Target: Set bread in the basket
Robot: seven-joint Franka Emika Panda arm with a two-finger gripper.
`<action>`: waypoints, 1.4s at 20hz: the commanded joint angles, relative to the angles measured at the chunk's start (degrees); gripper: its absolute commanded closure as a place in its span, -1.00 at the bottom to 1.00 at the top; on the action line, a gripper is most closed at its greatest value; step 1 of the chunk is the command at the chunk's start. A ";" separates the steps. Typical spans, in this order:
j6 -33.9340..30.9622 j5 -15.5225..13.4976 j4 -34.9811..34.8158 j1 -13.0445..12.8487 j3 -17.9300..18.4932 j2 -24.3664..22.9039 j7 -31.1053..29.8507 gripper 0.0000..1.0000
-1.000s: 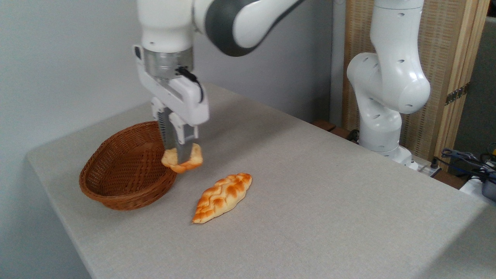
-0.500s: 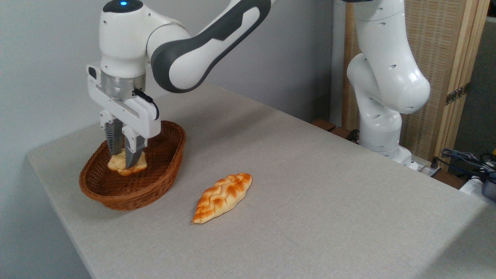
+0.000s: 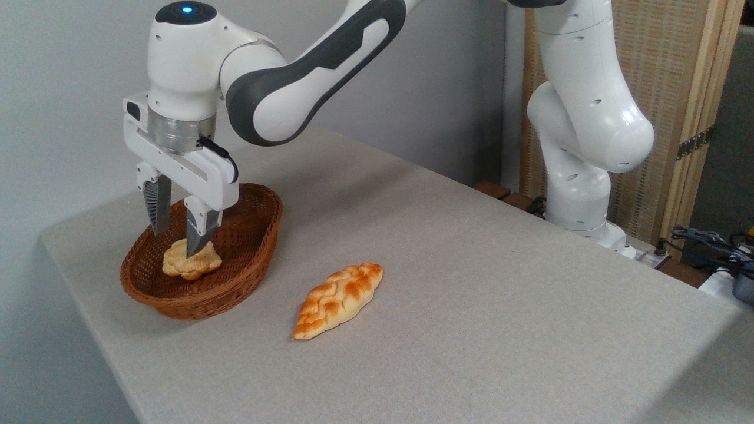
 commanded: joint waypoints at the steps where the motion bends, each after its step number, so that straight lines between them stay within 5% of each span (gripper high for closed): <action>1: -6.64 1.04 0.27 0.92 2.59 -4.29 0.21 -0.99; 5: -19.39 7.37 0.27 0.92 6.64 -9.57 5.63 -1.00; 15: -32.68 8.08 0.09 0.92 17.72 -13.27 35.69 -1.00; 19: -33.39 11.94 0.27 0.92 18.69 -13.53 36.60 -1.00; 28: -32.69 12.04 0.27 0.83 18.16 -13.62 30.36 -1.00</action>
